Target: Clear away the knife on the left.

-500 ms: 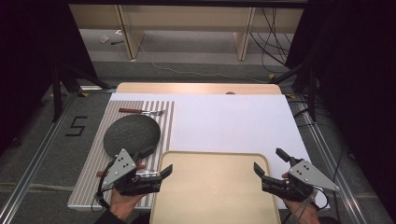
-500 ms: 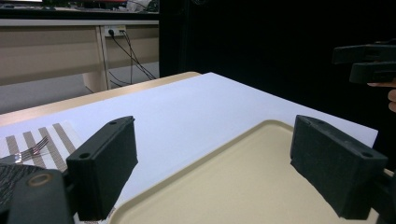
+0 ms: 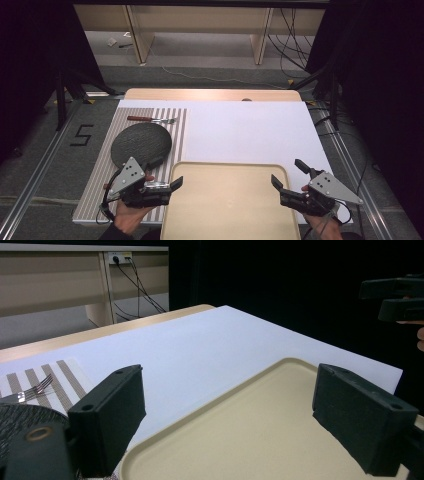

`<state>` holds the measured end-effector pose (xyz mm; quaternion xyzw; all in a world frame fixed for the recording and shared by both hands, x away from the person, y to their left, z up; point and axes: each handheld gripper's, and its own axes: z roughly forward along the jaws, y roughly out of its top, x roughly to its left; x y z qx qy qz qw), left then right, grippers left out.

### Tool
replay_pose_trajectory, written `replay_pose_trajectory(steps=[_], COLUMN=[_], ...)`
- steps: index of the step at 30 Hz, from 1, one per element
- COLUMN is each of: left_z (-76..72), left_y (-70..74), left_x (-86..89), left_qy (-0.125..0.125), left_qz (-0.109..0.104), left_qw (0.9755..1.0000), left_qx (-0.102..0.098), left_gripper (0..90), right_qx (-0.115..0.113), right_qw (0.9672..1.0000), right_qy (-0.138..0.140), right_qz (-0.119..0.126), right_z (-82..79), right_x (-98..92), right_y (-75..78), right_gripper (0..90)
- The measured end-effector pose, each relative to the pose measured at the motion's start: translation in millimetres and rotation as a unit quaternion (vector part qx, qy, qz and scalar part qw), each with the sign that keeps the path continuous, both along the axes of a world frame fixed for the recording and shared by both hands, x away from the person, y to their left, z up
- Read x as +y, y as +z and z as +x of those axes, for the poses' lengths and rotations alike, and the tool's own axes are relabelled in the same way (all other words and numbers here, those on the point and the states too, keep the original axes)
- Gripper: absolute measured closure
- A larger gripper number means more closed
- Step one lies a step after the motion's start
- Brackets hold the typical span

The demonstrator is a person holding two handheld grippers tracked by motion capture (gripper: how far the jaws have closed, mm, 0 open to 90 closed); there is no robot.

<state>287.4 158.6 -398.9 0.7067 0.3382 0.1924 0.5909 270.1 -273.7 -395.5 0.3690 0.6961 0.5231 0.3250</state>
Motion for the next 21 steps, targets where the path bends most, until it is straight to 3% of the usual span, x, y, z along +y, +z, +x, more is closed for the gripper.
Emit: replay_pose_trajectory(steps=[3, 6, 7, 8, 12, 14, 17, 21], left_z=[1.6, 3.6, 5.9, 7.2, 13.1, 19.1, 21.5, 24.4], left_y=[2.2, 5.2, 7.3, 8.3, 11.0, 11.0, 9.3, 7.1], left_x=[3.3, 6.0, 9.0, 11.1, 19.0, 26.4, 31.0, 35.9], left_qy=[-0.003, -0.002, 0.0, 0.003, 0.003, -0.005, -0.003, -0.002], left_qz=[0.013, 0.046, 0.077, 0.09, 0.106, 0.122, 0.132, 0.164], left_qw=[0.9998, 0.9988, 0.9968, 0.9957, 0.9934, 0.9902, 0.9881, 0.982], left_qx=[0.011, 0.016, 0.02, 0.023, 0.044, 0.068, 0.078, 0.093], left_gripper=[12.8, 12.8, 12.1, 11.2, 11.3, 11.3, 11.3, 11.4], right_qx=[-0.001, -0.001, 0.0, 0.0, 0.001, 0.002, 0.001, 0.002], right_qw=[1.0, 1.0, 1.0, 1.0, 1.0, 1.0, 1.0, 1.0], right_qy=[0.0, 0.001, 0.001, 0.002, 0.001, 0.001, 0.001, 0.004], right_qz=[0.002, 0.001, 0.003, 0.002, 0.002, 0.001, 0.001, 0.0], right_z=[0.1, 0.0, 0.1, 0.2, 0.6, 1.1, 0.8, 0.8], right_x=[-0.2, -0.3, -0.5, -0.7, -1.5, -1.8, -1.5, -1.1], right_y=[0.2, 0.3, 0.4, 0.3, 0.3, 0.2, 0.5, 0.2], right_gripper=[15.9, 16.0, 16.1, 16.3, 16.5, 16.5, 16.5, 16.5])
